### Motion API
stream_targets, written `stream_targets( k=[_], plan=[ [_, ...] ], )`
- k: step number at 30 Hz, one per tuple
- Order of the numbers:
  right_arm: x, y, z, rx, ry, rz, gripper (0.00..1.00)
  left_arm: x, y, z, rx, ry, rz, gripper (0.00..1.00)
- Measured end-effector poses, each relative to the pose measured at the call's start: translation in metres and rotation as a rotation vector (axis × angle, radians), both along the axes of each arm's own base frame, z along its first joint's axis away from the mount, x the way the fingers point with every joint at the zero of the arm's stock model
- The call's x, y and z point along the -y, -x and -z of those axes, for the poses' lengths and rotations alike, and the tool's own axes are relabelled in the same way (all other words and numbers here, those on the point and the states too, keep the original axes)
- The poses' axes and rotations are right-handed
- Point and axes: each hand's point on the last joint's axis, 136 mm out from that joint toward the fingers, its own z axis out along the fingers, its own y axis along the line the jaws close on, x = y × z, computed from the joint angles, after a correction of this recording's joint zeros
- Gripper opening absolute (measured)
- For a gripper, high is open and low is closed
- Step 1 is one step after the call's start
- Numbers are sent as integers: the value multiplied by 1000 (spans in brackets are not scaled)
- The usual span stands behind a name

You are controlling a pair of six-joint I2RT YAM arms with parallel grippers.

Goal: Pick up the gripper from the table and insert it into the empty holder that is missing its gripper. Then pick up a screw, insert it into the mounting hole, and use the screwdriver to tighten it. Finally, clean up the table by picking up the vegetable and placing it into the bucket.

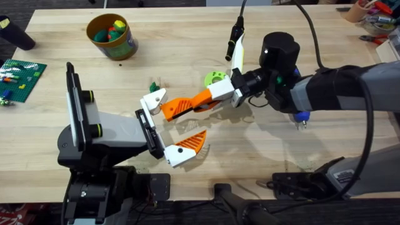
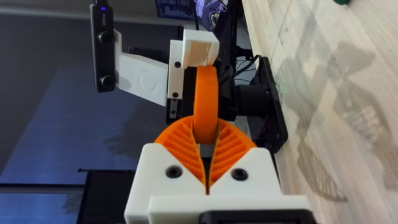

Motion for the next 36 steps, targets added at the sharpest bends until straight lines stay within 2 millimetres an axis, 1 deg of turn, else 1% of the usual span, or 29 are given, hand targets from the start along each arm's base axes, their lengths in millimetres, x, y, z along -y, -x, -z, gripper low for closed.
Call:
stream_targets(
  k=[7, 14, 21, 26, 29, 36],
  plan=[
    [4, 0, 1, -19, 4, -4, 18, 0, 0, -1, 4, 0, 1, 985],
    [15, -10, 0, -16, -5, 22, 17, 0, 0, 0, 3, 0, 3, 986],
    [16, -9, -7, 69, -44, 9, 17, 0, 0, 0, 3, 0, 3, 985],
    [24, -7, -9, 127, -73, 26, 17, 0, 0, 0, 3, 0, 3, 986],
    [28, -9, -10, 112, -69, 40, 17, 0, 1, 0, 3, 0, 4, 986],
    [28, -10, -9, 32, -42, 51, 18, 0, 1, -1, 3, 0, 4, 986]
  ],
)
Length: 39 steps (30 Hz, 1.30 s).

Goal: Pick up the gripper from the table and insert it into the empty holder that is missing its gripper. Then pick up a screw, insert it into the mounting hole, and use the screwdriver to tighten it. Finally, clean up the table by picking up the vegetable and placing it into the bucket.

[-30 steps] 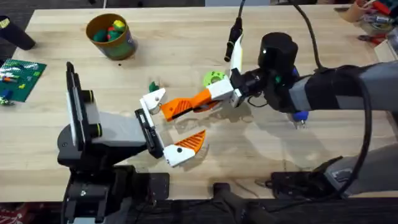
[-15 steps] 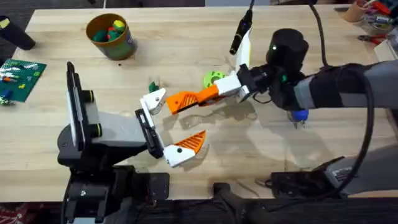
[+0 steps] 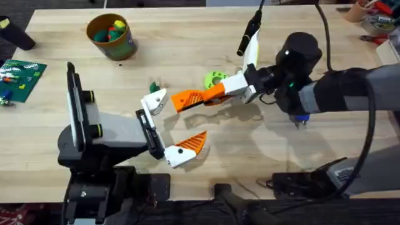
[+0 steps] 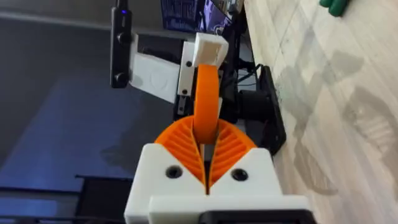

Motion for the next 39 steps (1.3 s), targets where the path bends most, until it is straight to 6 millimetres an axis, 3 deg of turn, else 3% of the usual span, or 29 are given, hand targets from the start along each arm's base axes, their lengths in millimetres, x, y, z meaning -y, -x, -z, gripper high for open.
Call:
stream_targets(
  k=[39],
  plan=[
    [-20, 0, 4, -52, 17, 37, 17, 0, 0, 0, -1, 0, 0, 986]
  ],
)
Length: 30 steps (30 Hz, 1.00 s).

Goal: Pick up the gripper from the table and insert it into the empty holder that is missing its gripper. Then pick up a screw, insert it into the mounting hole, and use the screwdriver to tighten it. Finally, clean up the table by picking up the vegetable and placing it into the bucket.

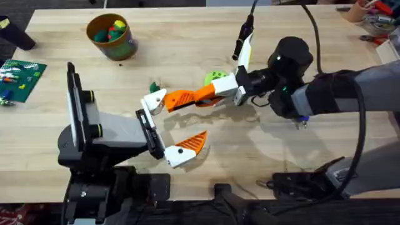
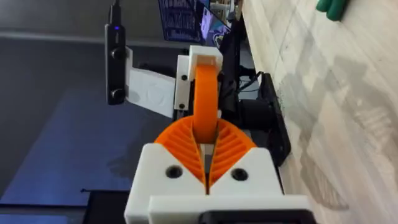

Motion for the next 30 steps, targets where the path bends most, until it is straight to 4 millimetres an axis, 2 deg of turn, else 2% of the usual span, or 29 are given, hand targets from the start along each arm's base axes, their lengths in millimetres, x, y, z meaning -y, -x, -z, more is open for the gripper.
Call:
stream_targets(
  k=[16, 30],
  plan=[
    [-10, 8, -1, 10, -4, -15, 17, 0, 0, 0, 0, 0, 0, 986],
    [-16, 3, 2, 3, 2, 14, 17, 0, 0, 0, -1, 1, 0, 986]
  ],
)
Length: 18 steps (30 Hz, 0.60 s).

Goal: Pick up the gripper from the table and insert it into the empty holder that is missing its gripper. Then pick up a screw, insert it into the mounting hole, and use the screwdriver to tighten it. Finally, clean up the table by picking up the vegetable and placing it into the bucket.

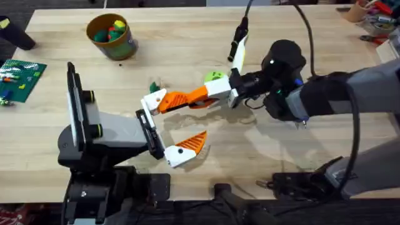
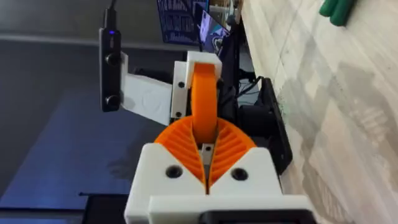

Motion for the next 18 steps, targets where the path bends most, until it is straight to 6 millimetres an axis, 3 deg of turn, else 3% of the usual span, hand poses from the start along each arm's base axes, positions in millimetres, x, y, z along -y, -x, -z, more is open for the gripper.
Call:
stream_targets(
  k=[18],
  plan=[
    [-9, -2, -1, 8, -4, -16, 17, 0, 0, 0, -6, 3, 0, 986]
  ],
)
